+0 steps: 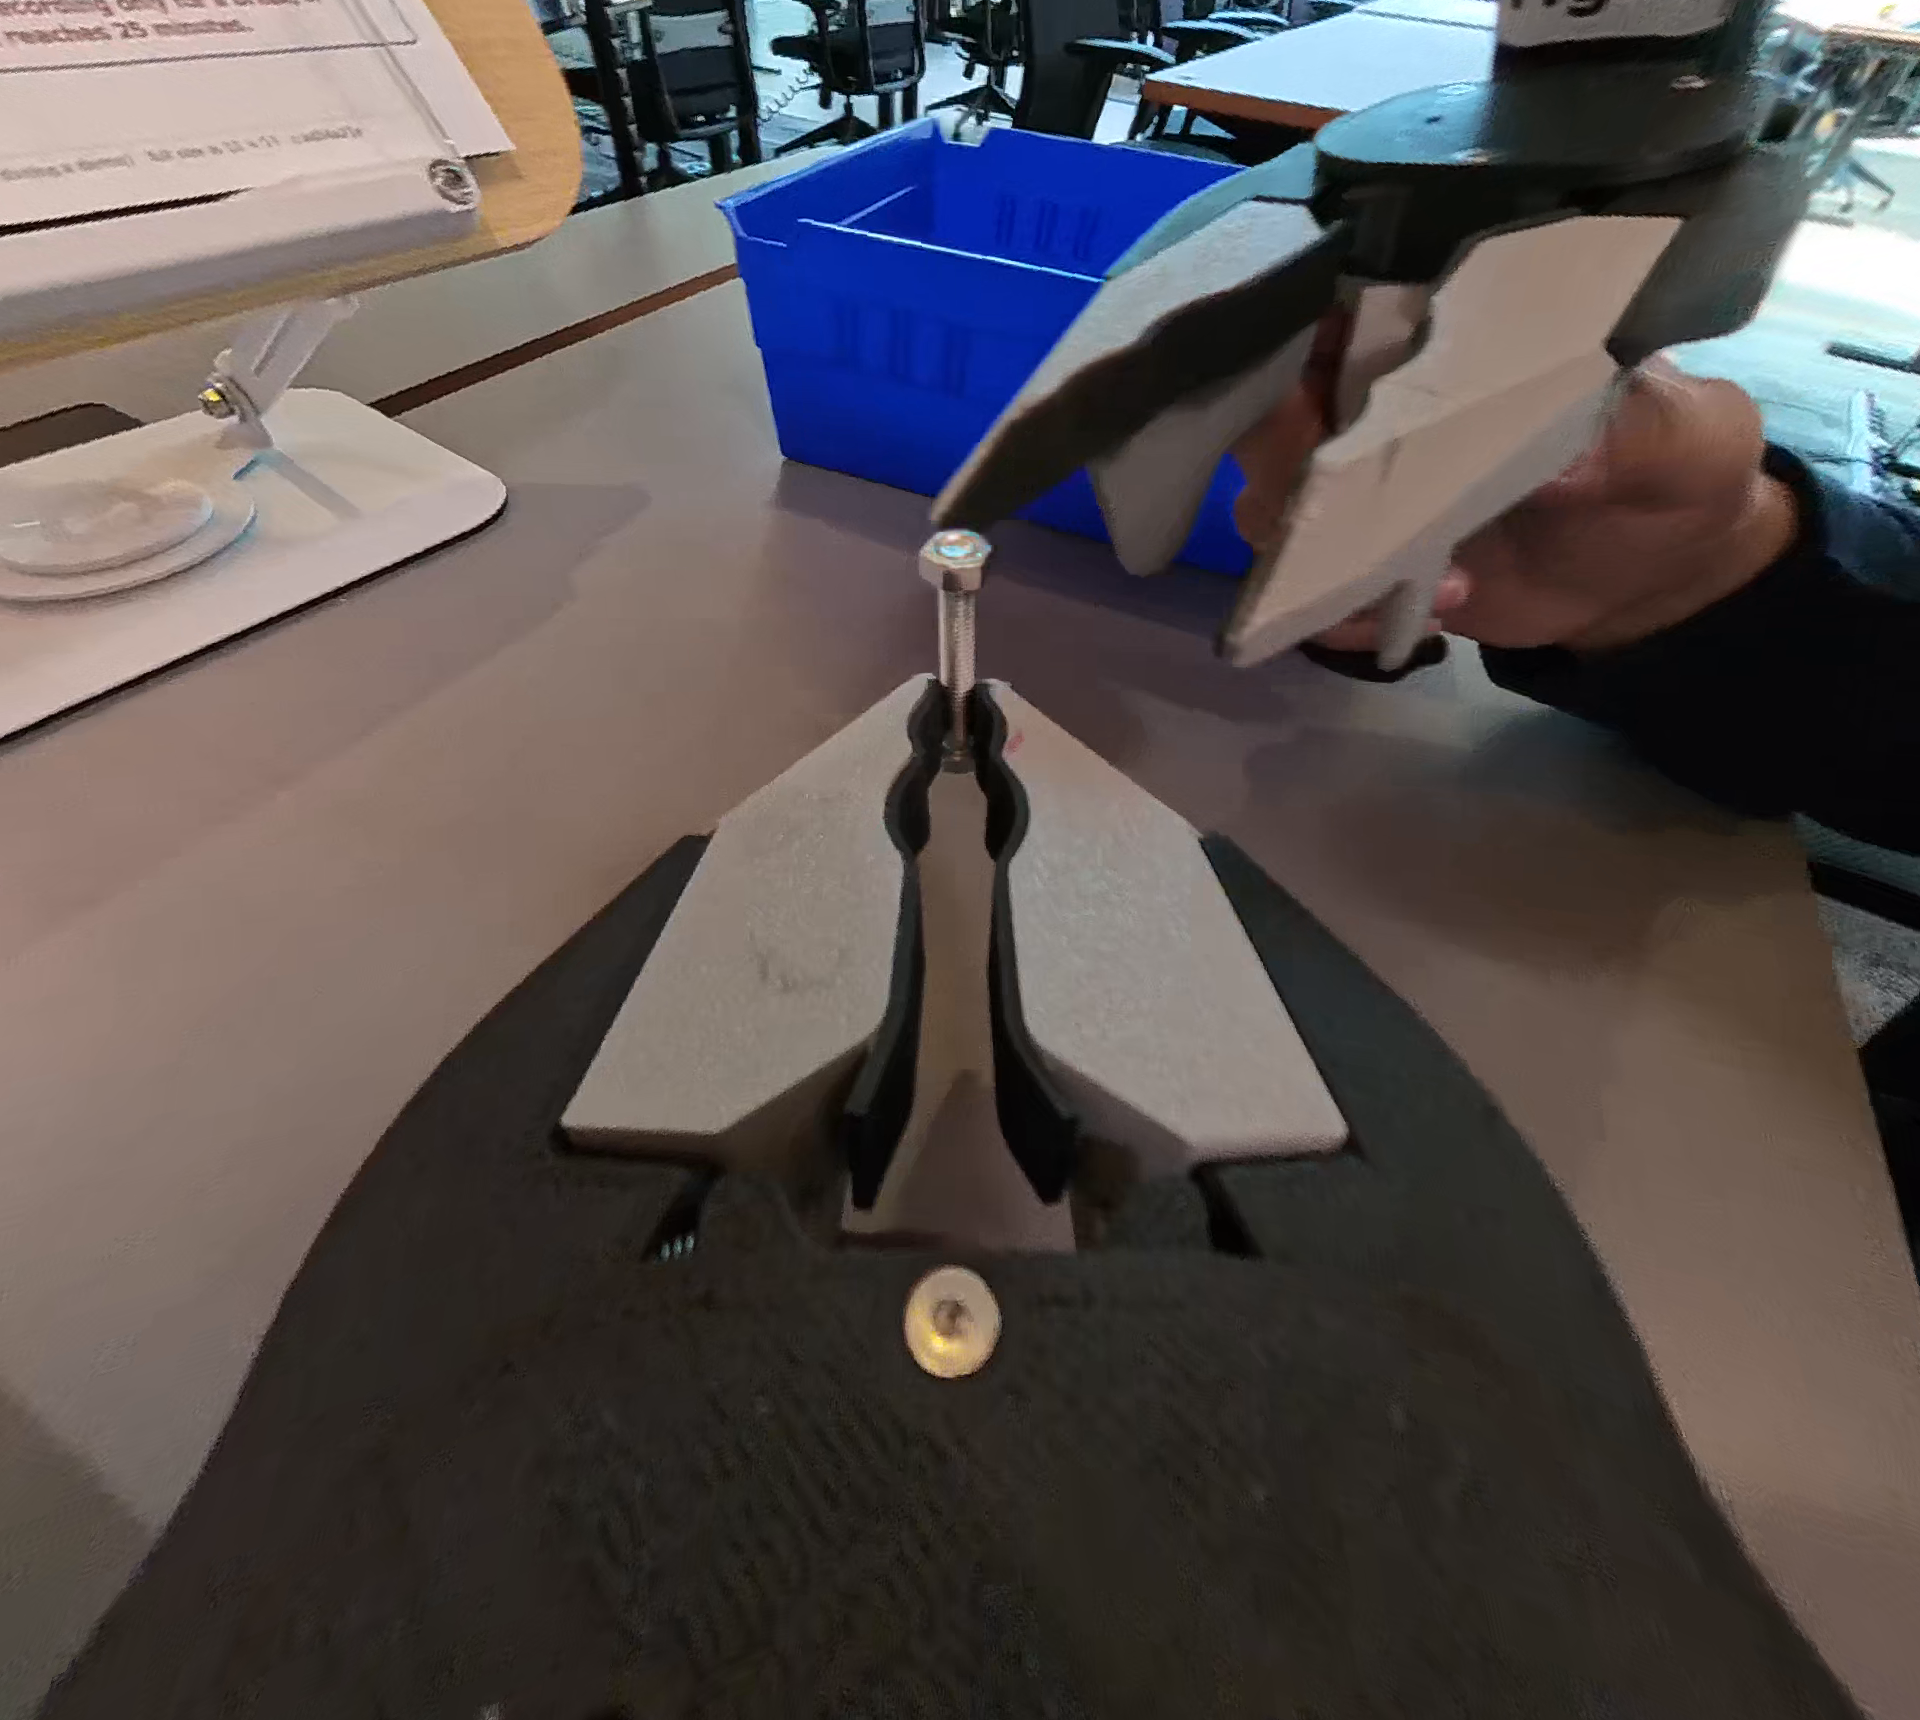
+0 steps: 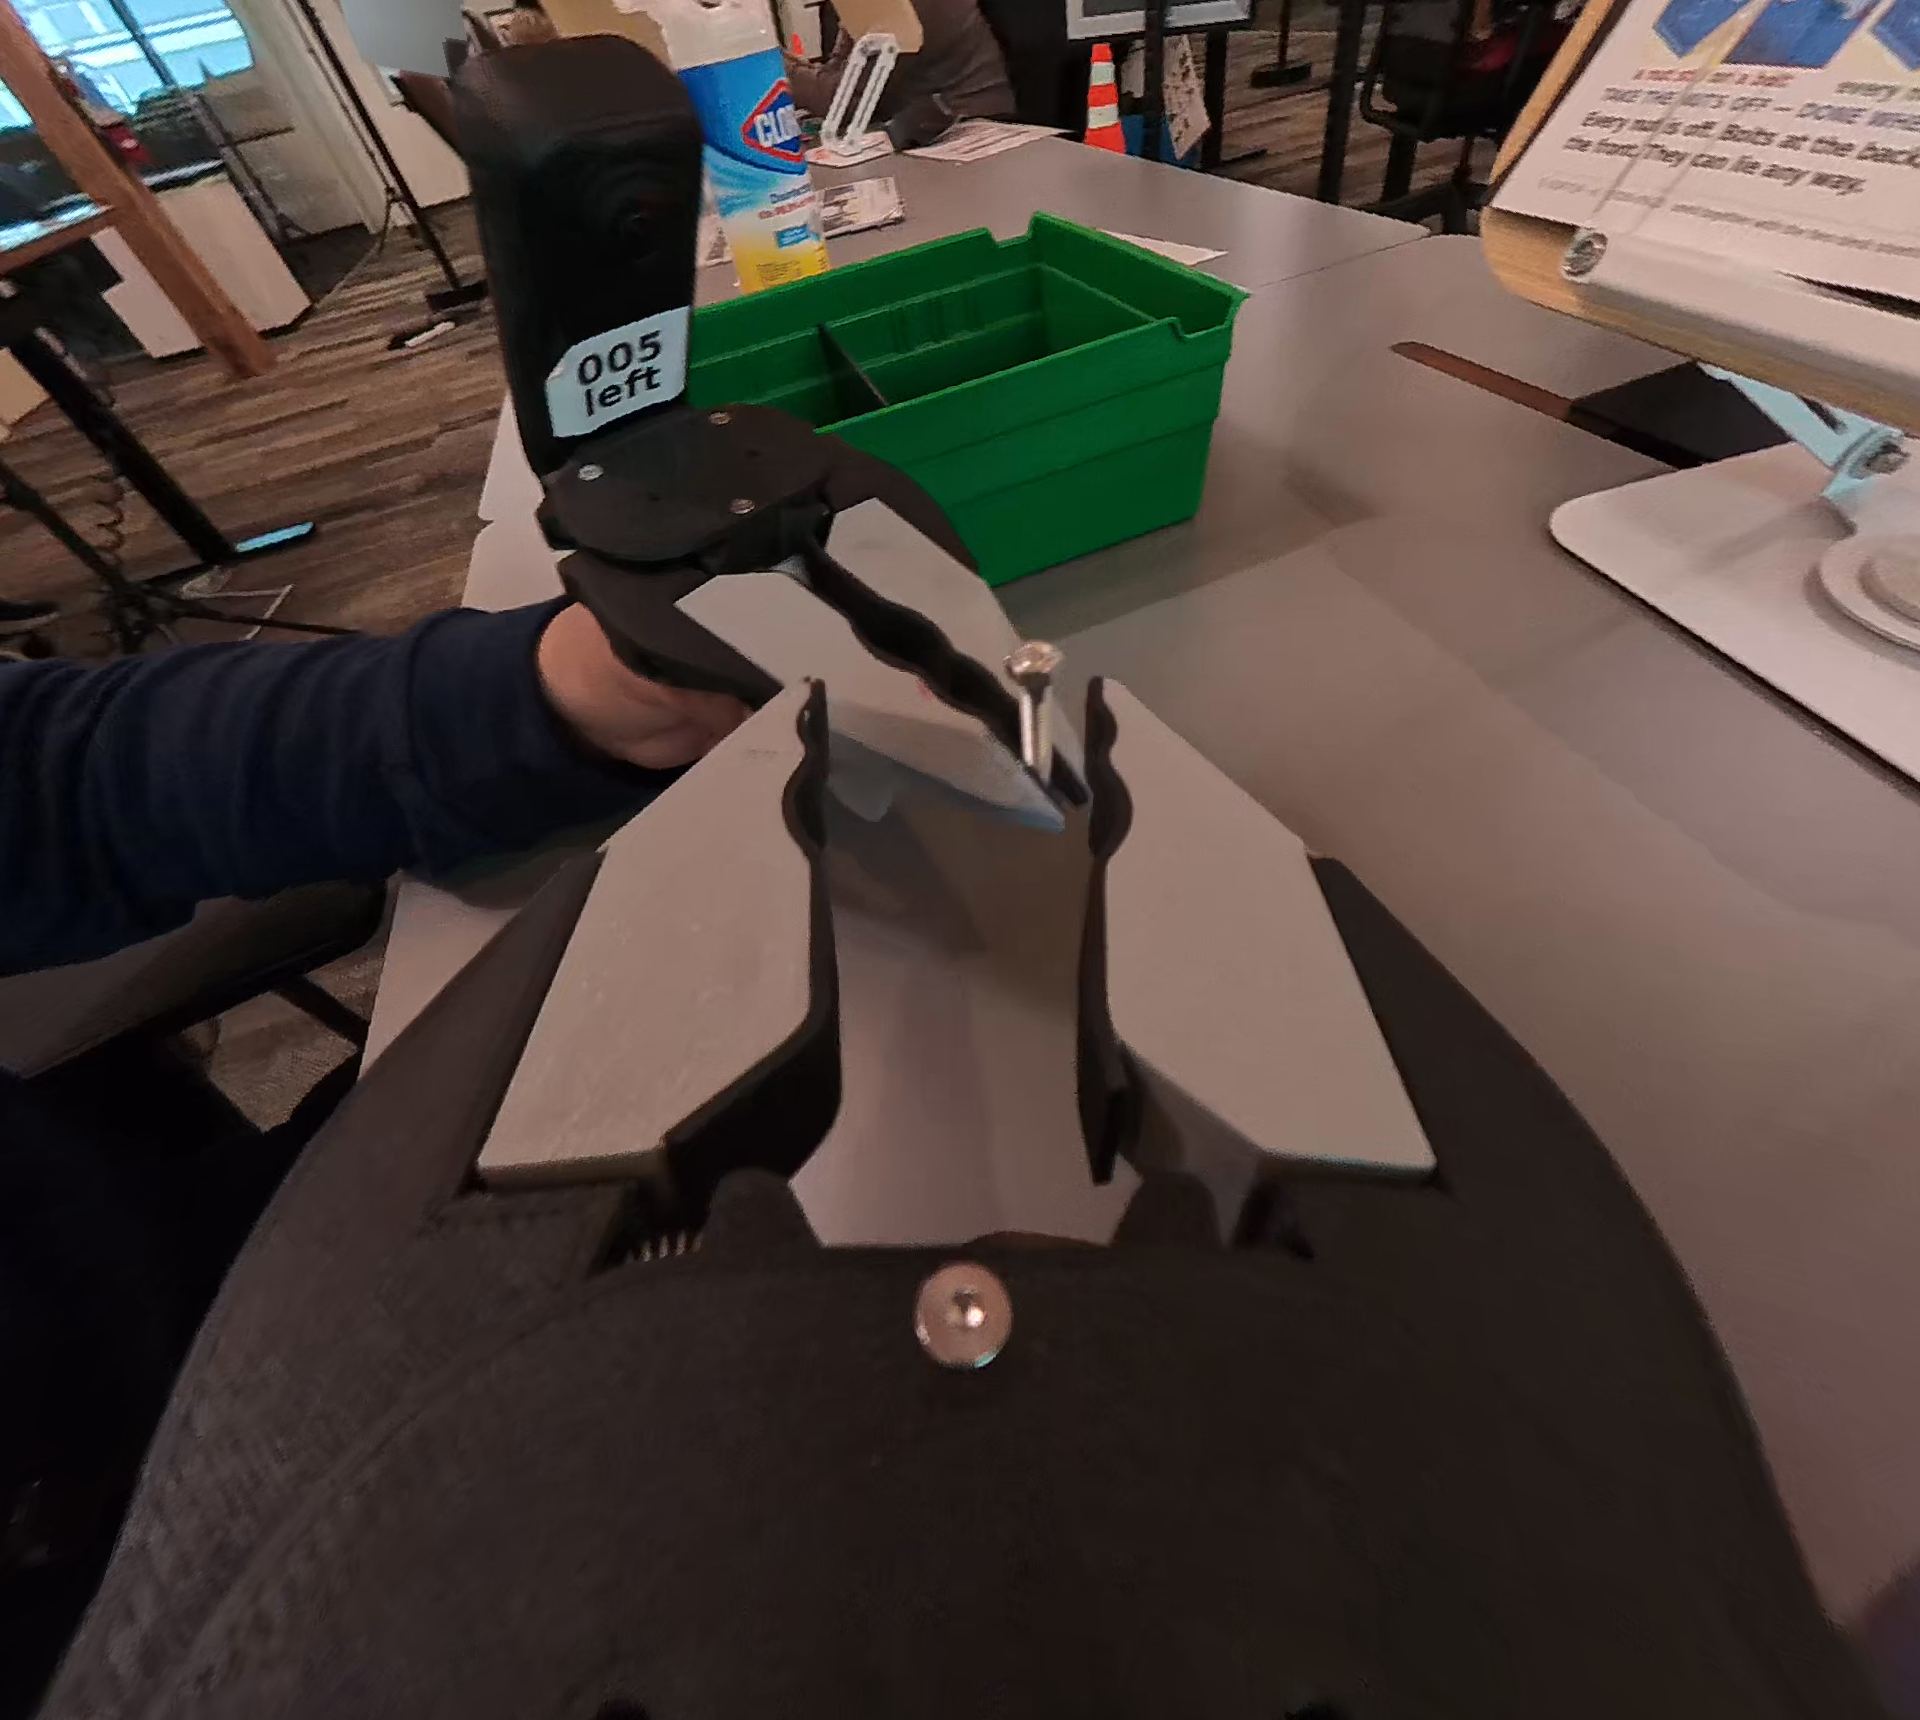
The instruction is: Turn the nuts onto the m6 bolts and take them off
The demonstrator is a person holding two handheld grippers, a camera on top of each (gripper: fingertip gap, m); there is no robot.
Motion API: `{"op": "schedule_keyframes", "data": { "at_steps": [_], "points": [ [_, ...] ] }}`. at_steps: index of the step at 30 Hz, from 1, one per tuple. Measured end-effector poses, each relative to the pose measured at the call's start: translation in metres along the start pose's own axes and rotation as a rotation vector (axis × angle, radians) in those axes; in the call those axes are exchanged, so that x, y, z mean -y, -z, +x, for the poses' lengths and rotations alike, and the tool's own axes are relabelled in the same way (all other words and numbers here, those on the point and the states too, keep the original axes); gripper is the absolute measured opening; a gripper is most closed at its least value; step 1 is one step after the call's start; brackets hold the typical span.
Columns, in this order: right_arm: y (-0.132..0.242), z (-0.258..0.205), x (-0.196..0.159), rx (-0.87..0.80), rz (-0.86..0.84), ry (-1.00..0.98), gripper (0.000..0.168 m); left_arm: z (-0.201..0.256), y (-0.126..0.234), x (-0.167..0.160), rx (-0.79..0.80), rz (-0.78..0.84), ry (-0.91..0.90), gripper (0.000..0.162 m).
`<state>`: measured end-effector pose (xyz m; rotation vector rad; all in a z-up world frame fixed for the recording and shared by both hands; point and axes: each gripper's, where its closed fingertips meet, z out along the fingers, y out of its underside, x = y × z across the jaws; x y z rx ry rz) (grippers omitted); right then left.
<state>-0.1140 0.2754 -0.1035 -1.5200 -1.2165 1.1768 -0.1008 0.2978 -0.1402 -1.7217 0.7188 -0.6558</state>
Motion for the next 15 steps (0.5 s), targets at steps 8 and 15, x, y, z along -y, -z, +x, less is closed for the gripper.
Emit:
{"op": "schedule_keyframes", "data": {
  "at_steps": [8,15],
  "points": [
    [-0.001,-0.022,-0.008,0.128,-0.05,0.036,0.016,-0.015,0.0,-0.008,0.061,-0.04,0.045,0.002],
    [0.0,-0.002,-0.001,0.008,-0.008,0.003,0.045,-0.007,0.003,0.0,0.008,-0.002,0.05,0.003]
  ]
}}
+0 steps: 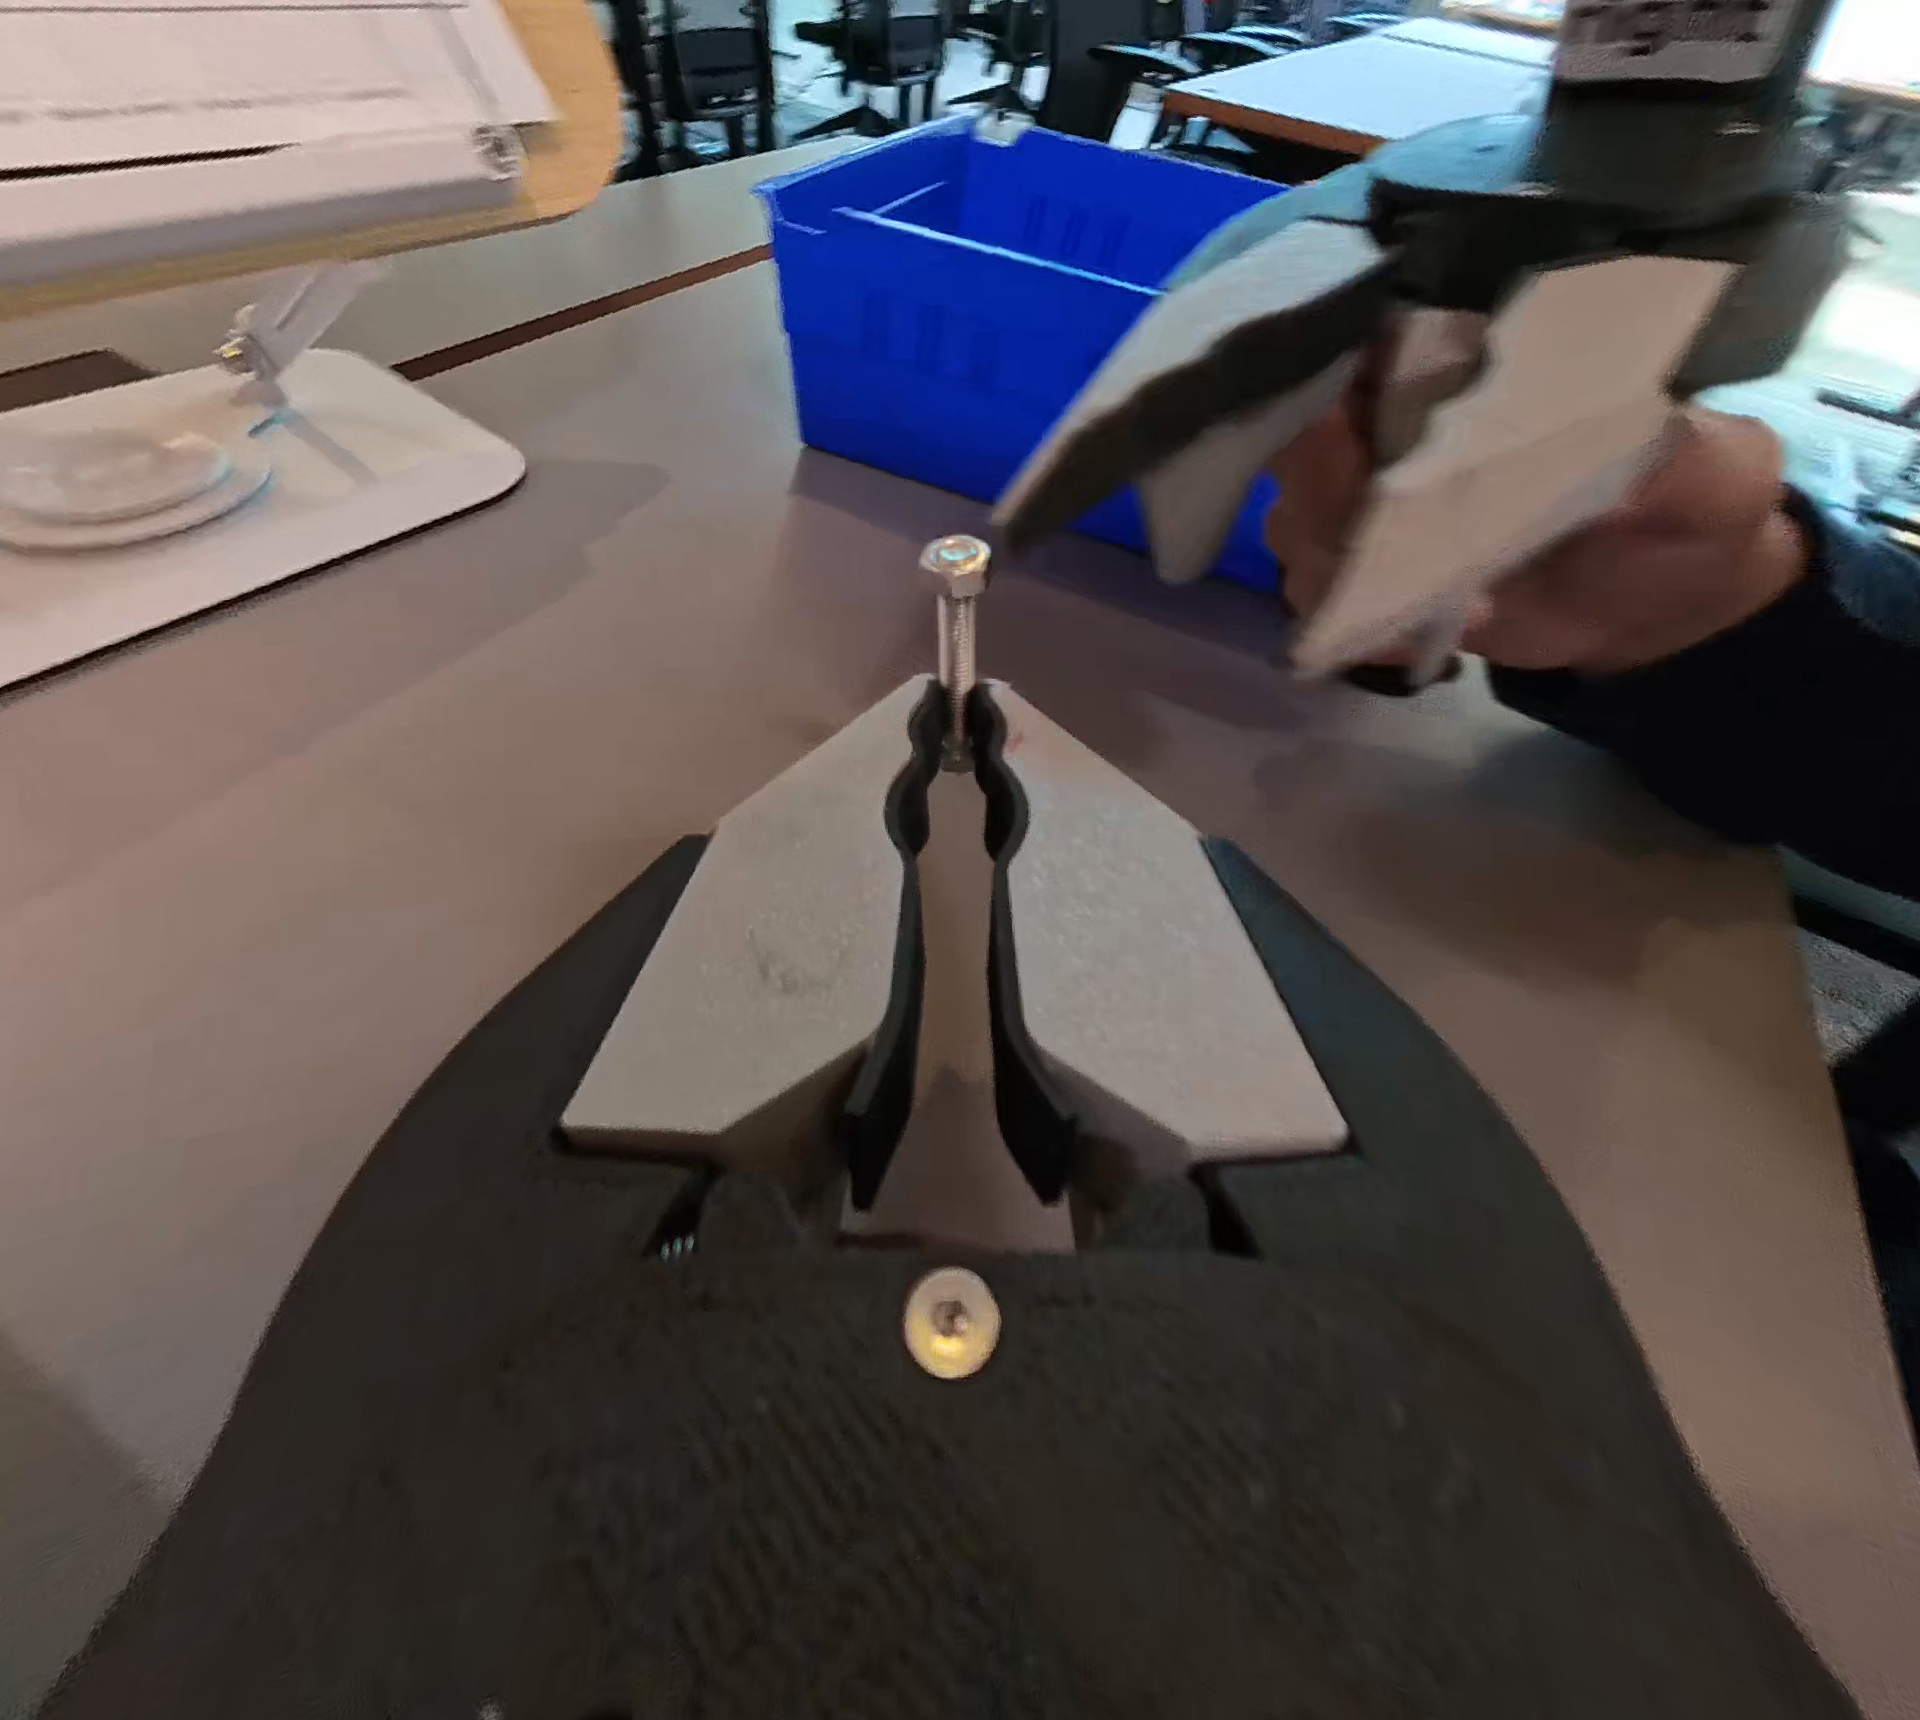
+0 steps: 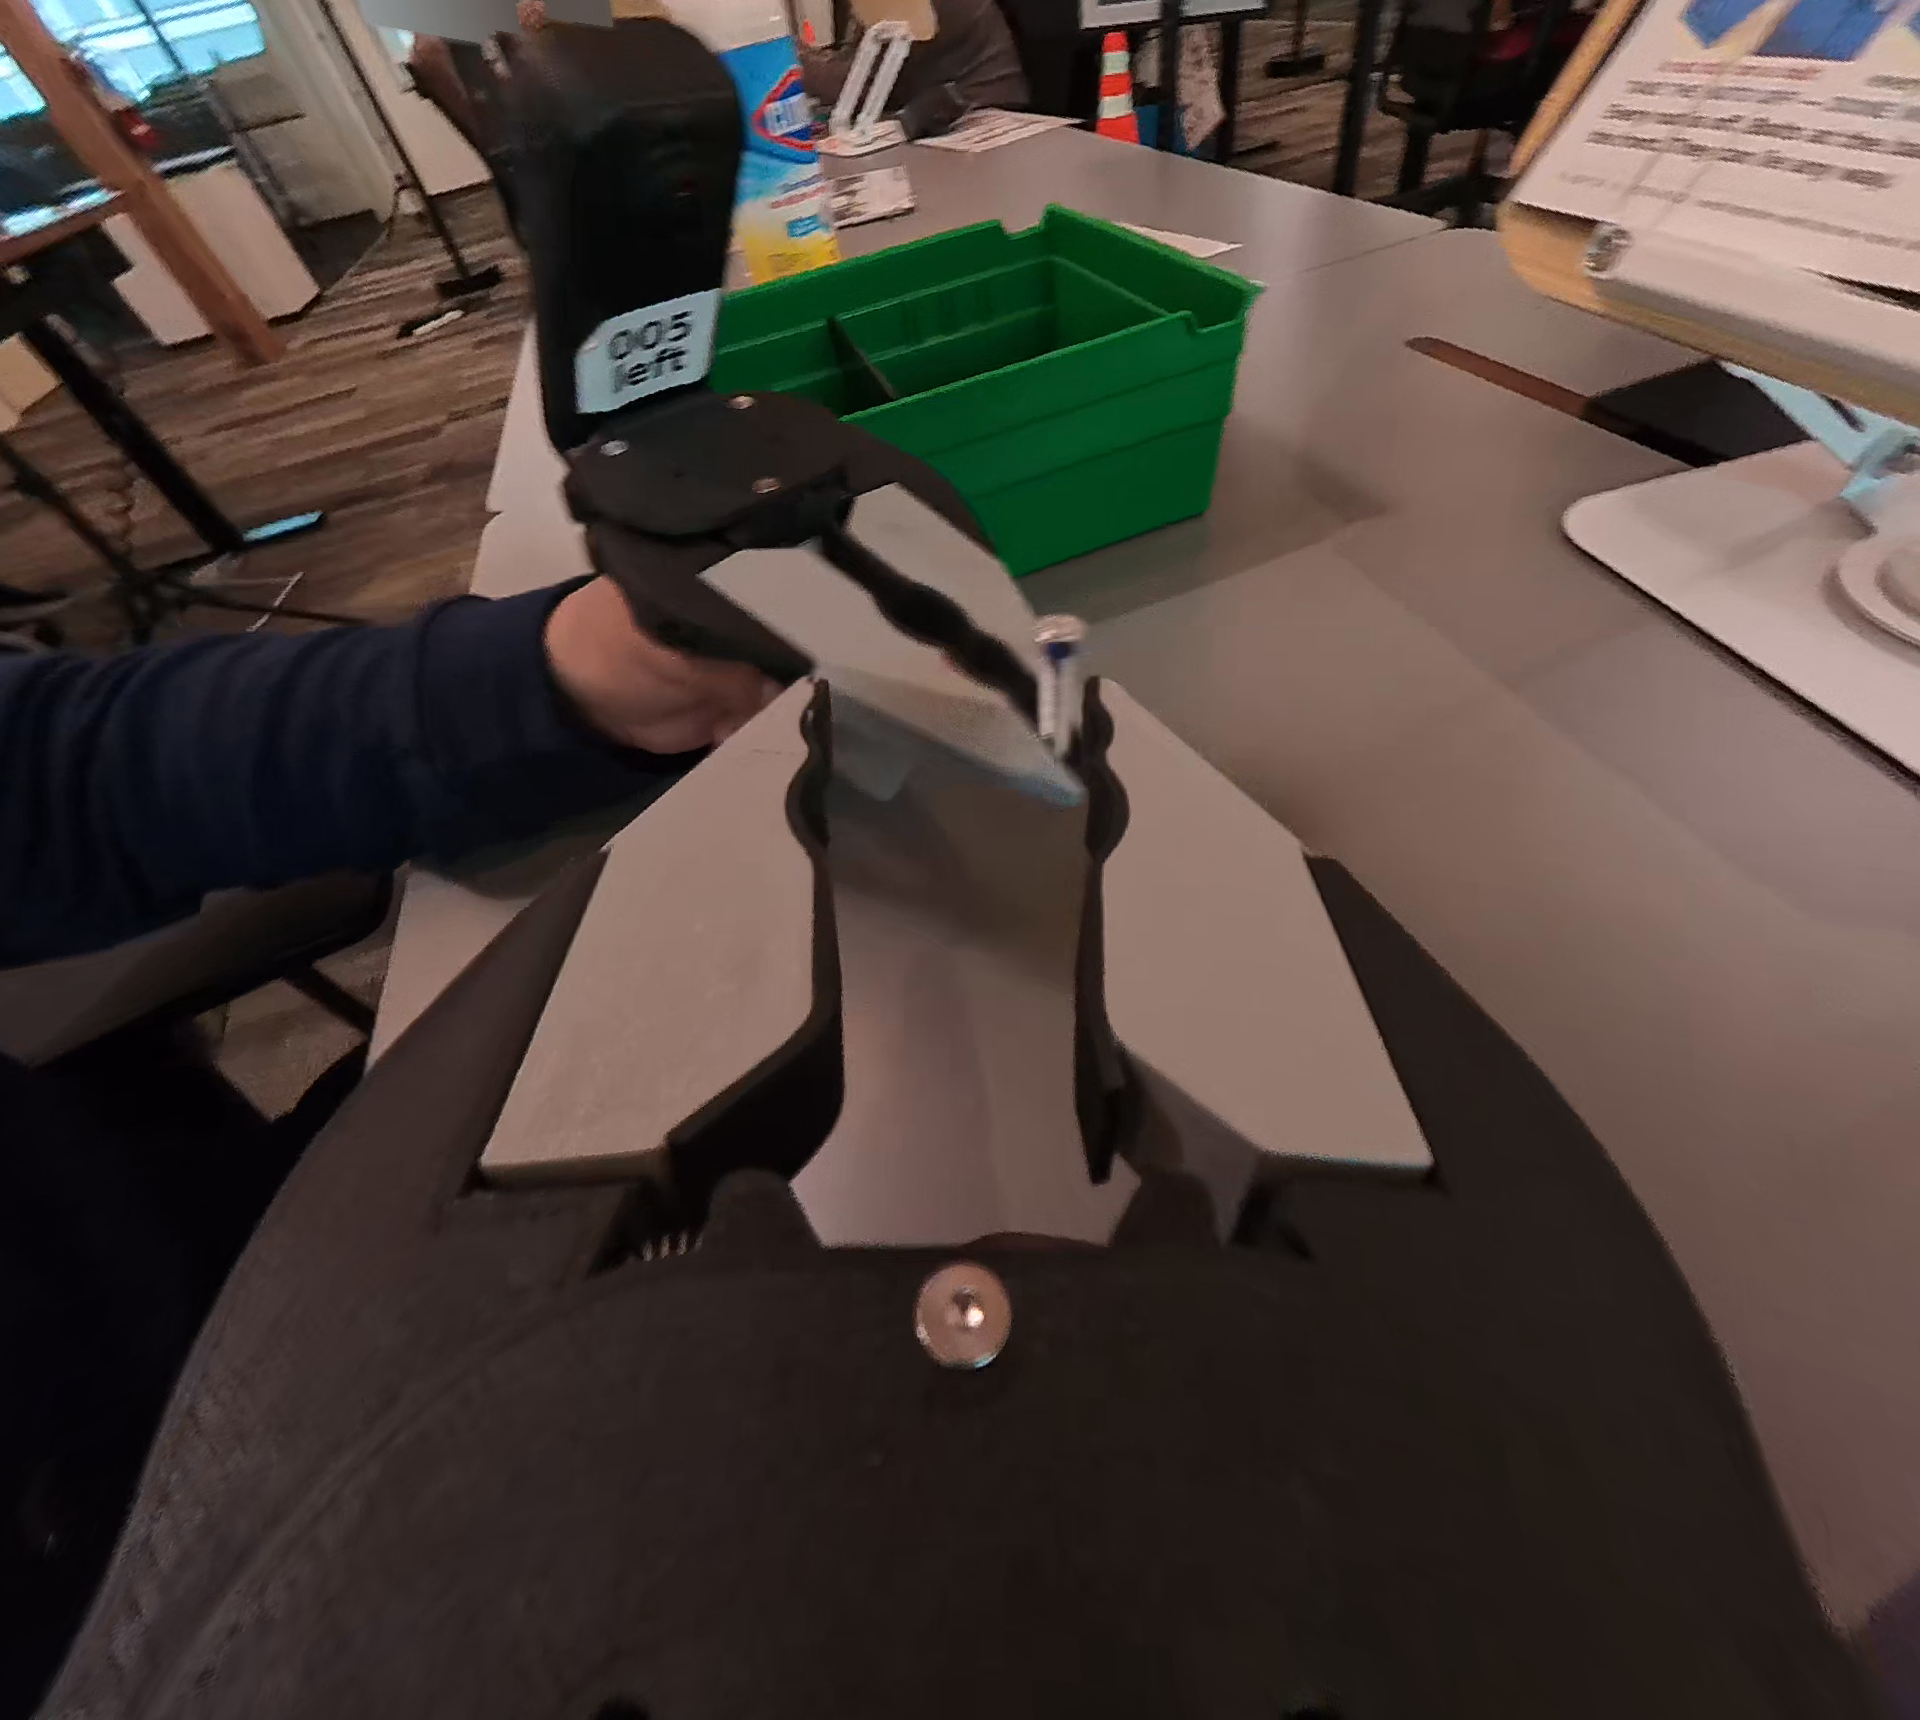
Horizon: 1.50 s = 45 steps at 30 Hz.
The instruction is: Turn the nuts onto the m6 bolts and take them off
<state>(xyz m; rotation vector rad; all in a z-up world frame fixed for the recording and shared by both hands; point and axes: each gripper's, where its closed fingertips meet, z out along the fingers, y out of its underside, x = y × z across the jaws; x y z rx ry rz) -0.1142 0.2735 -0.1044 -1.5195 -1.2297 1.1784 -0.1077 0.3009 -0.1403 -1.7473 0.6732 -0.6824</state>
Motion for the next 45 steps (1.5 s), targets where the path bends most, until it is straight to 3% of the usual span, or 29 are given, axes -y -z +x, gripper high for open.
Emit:
{"op": "schedule_keyframes", "data": {
  "at_steps": [4,6,7,9,12,21,24,25,27,33,37,40,41,43,45],
  "points": [
    [0.001,0.003,0.0,0.033,0.016,-0.082,0.052,0.021,-0.007,-0.005,-0.07,-0.028,-0.074,0.003],
    [0.0,-0.009,0.001,0.103,0.016,-0.083,0.049,0.017,-0.008,-0.007,-0.049,-0.043,-0.067,0.003],
    [0.0,-0.009,0.0,0.099,0.007,-0.08,0.055,0.011,-0.007,-0.008,-0.024,-0.046,-0.055,0.003],
    [0.002,-0.019,-0.004,0.169,-0.025,-0.086,0.023,-0.006,-0.002,-0.004,0.048,-0.023,-0.012,0.002],
    [0.005,-0.017,0.005,0.185,0.03,-0.142,0.047,-0.011,0.008,0.008,0.034,0.042,0.043,0.002],
    [-0.003,-0.002,-0.005,0.048,-0.014,-0.076,0.056,0.027,-0.005,-0.003,-0.094,-0.025,-0.089,0.003],
    [-0.005,-0.009,-0.009,0.079,-0.049,-0.05,0.056,0.001,-0.006,-0.009,0.028,-0.062,-0.031,0.003],
    [-0.003,-0.019,-0.009,0.134,-0.054,-0.032,0.029,-0.014,-0.002,-0.008,0.082,-0.046,0.03,0.002],
    [-0.002,-0.024,-0.002,0.154,-0.019,-0.036,0.036,-0.034,0.008,-0.005,0.137,-0.012,0.092,0.002],
    [-0.003,0.002,-0.005,0.011,-0.021,-0.051,0.049,0.007,0.0,-0.002,-0.058,-0.012,0.039,0.002],
    [-0.008,-0.003,-0.013,0.064,-0.051,-0.092,0.05,0.031,-0.013,-0.018,-0.132,-0.093,-0.034,0.003],
    [-0.009,-0.017,-0.015,0.142,-0.076,-0.109,0.063,-0.005,-0.01,-0.019,0.049,-0.095,0.027,0.003],
    [-0.005,-0.031,-0.013,0.234,-0.068,-0.1,0.025,-0.026,-0.004,-0.018,0.14,-0.08,0.072,0.003],
    [-0.003,-0.036,-0.003,0.266,-0.02,-0.135,0.039,-0.049,0.009,-0.013,0.223,-0.038,0.12,0.003],
    [-0.004,-0.025,-0.003,0.201,-0.019,-0.13,0.051,-0.043,0.012,-0.005,0.17,0.005,0.149,0.003]
  ]
}}
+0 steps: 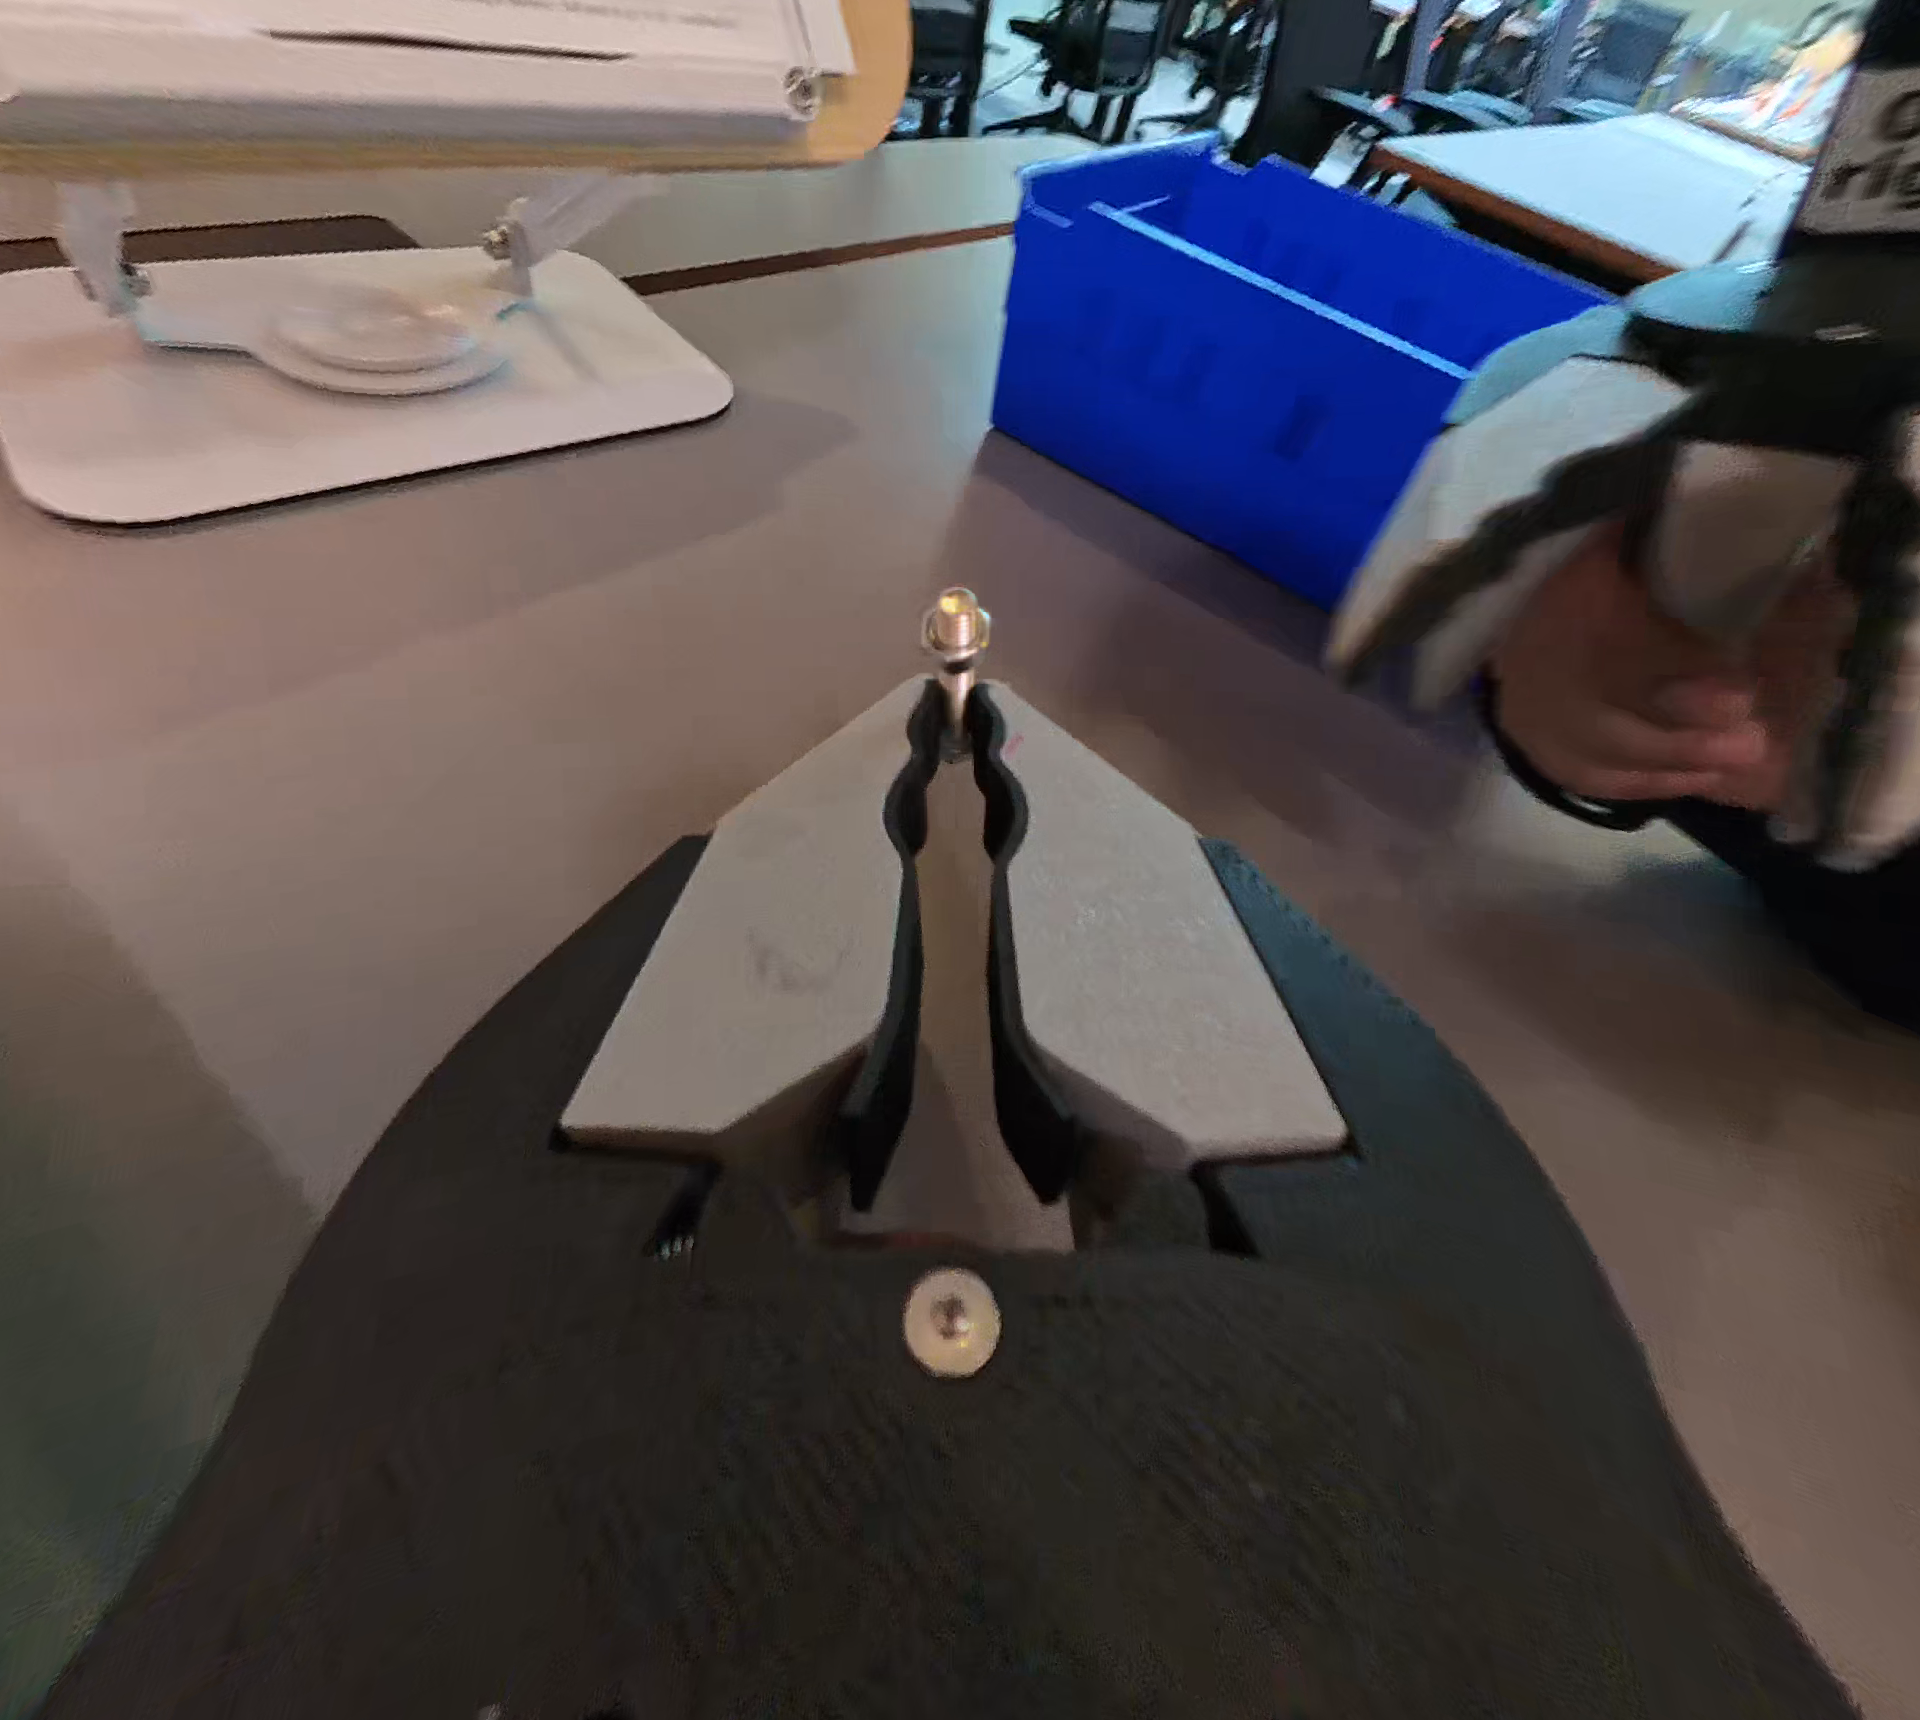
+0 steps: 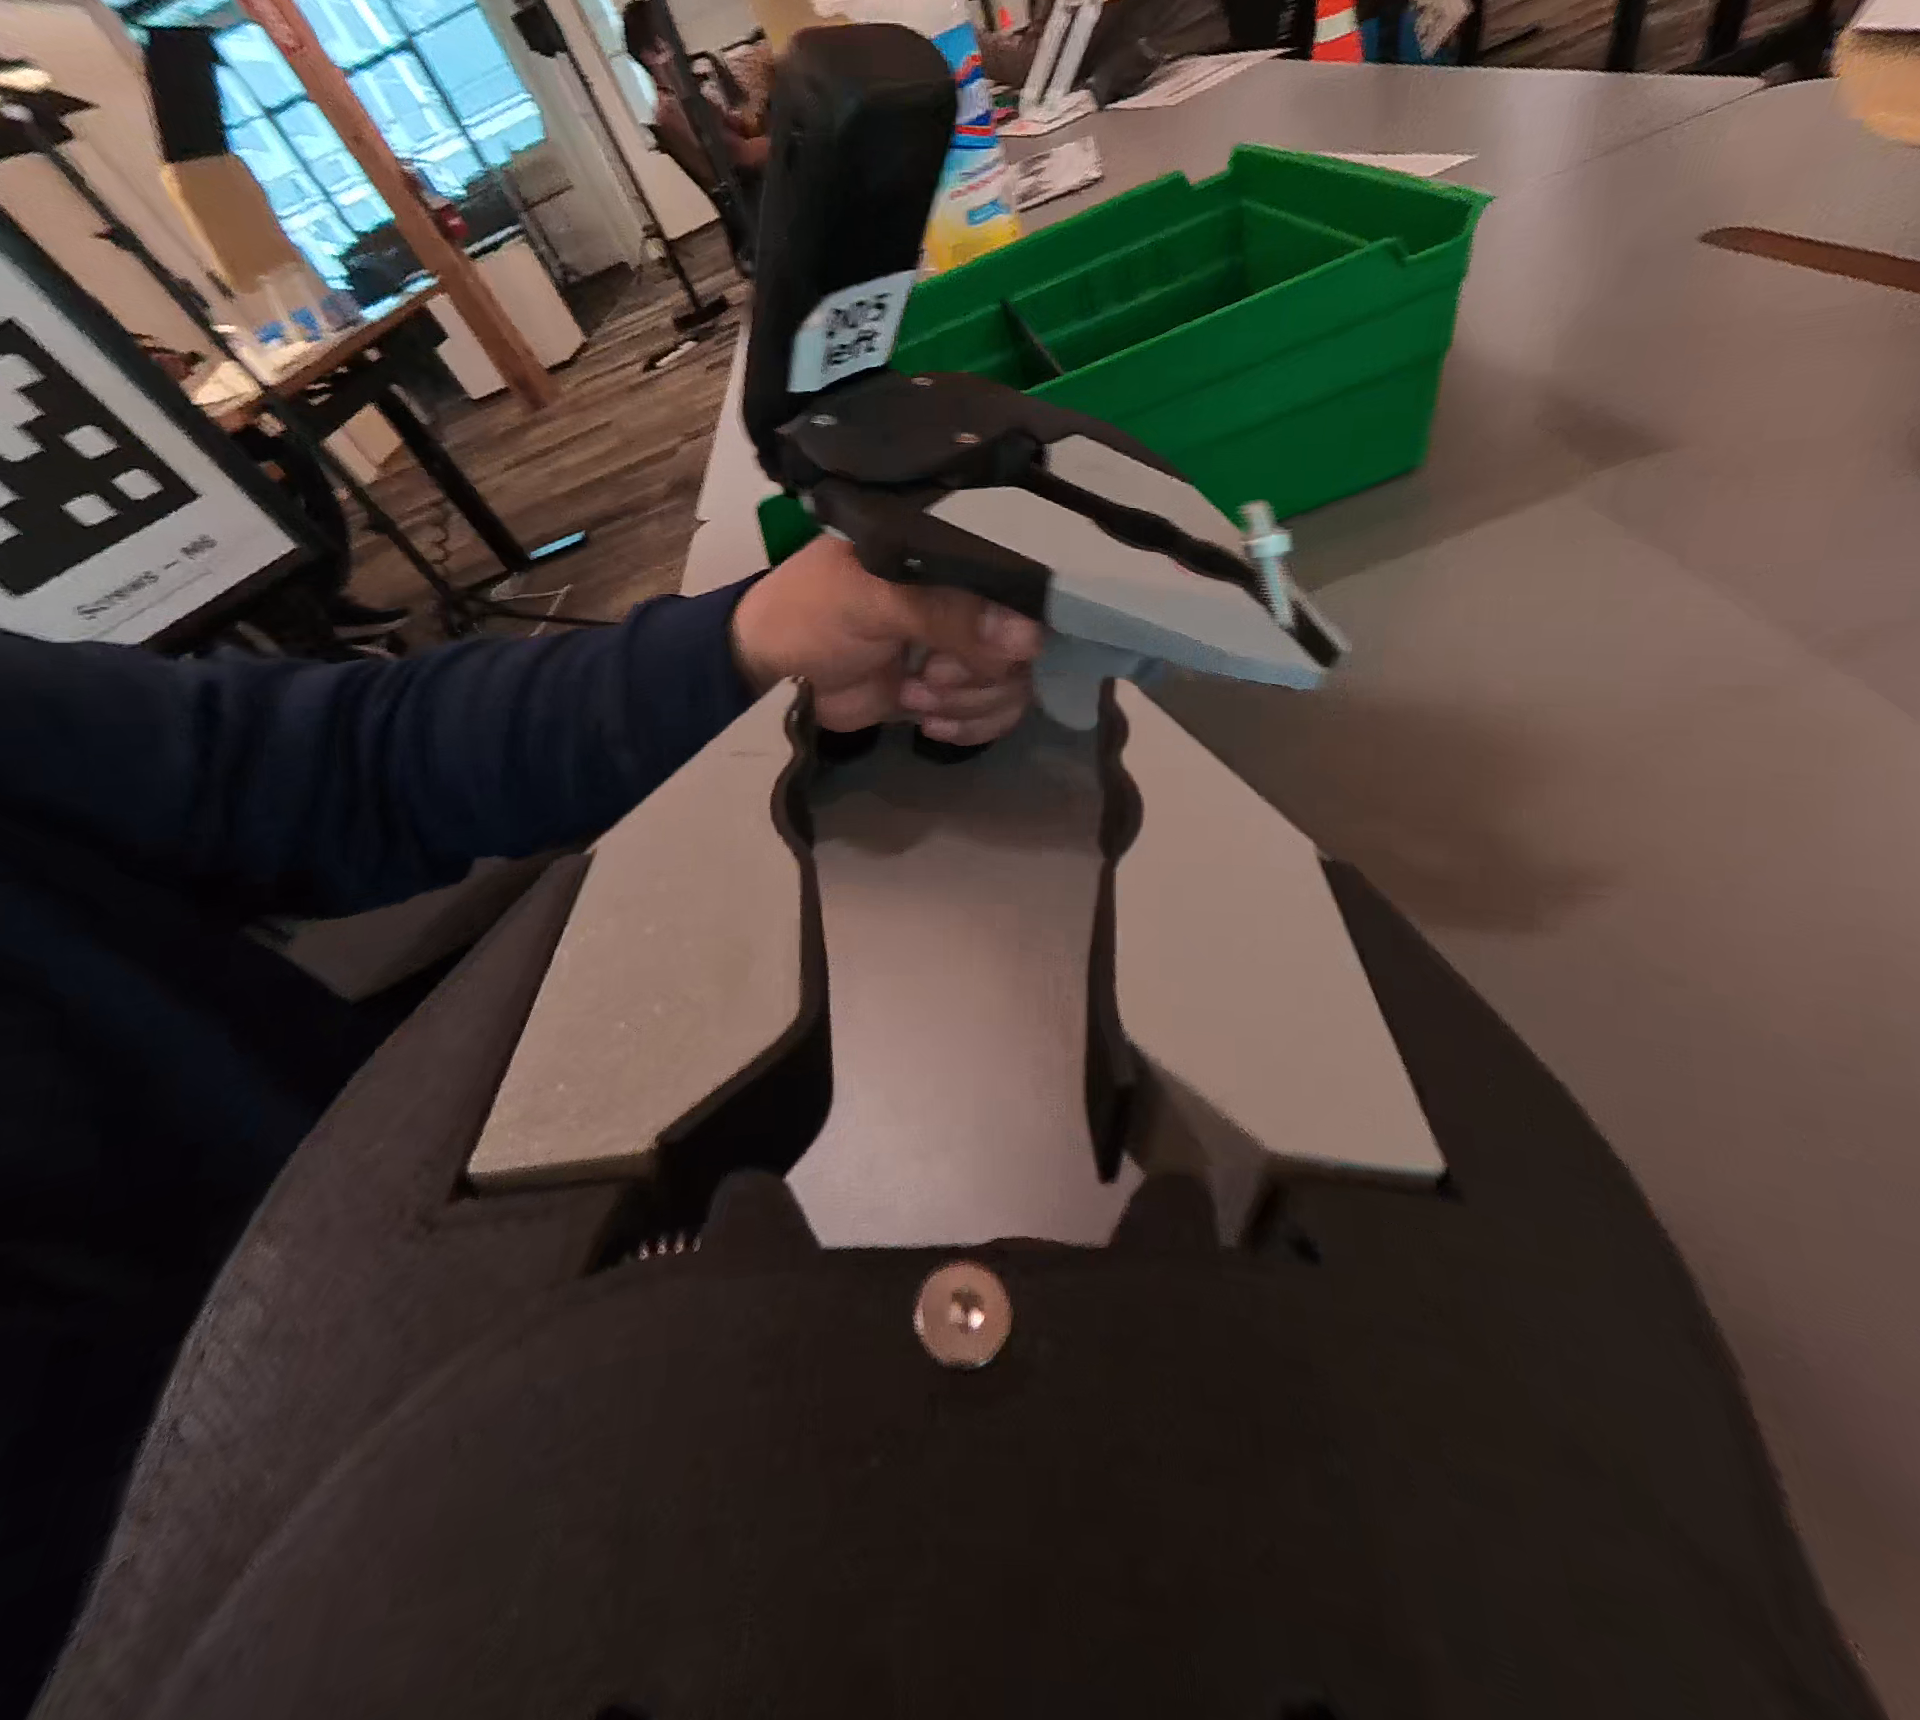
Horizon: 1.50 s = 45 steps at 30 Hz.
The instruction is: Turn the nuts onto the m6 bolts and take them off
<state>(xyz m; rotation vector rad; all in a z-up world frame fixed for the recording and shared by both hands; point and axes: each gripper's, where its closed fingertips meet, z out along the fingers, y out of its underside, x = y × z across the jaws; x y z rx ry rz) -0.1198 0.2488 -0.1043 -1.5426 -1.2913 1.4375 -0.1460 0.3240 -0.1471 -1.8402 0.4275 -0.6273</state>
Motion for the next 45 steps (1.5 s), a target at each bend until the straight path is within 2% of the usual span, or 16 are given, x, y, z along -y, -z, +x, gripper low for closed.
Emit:
{"op": "schedule_keyframes", "data": {
  "at_steps": [5,9,16,20,25,29,32,35,38,41,45],
  "points": [
    [0.006,0.022,0.001,-0.134,0.011,0.015,0.051,0.022,-0.006,-0.003,-0.076,-0.013,-0.061,0.003],
    [0.01,0.037,0.0,-0.216,0.01,0.012,0.044,0.037,-0.007,-0.006,-0.14,-0.027,-0.095,0.003],
    [0.003,0.038,-0.006,-0.226,-0.014,0.02,0.038,0.056,-0.011,-0.016,-0.2,-0.078,-0.151,0.003],
    [-0.002,0.044,-0.017,-0.261,-0.067,0.036,0.009,0.058,-0.014,-0.022,-0.195,-0.108,-0.169,0.003],
    [0.007,0.056,-0.014,-0.385,-0.075,0.102,0.007,0.052,-0.015,-0.02,-0.16,-0.094,-0.146,0.006],
    [0.021,0.08,-0.019,-0.564,-0.135,0.144,0.008,0.038,-0.015,-0.017,-0.105,-0.086,-0.116,0.027],
    [0.027,0.08,-0.01,-0.615,-0.119,0.227,0.008,0.034,-0.015,-0.018,-0.089,-0.092,-0.111,0.03],
    [0.054,0.069,0.028,-0.725,0.009,0.356,0.008,0.034,-0.015,-0.017,-0.083,-0.09,-0.126,0.028],
    [0.114,0.066,0.068,-0.945,0.15,0.452,0.008,0.033,-0.014,-0.016,-0.07,-0.083,-0.134,0.025],
    [0.173,0.077,0.087,-1.148,0.205,0.469,0.007,0.031,-0.016,-0.02,-0.072,-0.099,-0.119,0.025],
    [0.204,0.078,0.094,-1.145,0.277,0.359,0.007,0.031,-0.017,-0.021,-0.069,-0.103,-0.128,0.024]
  ]
}}
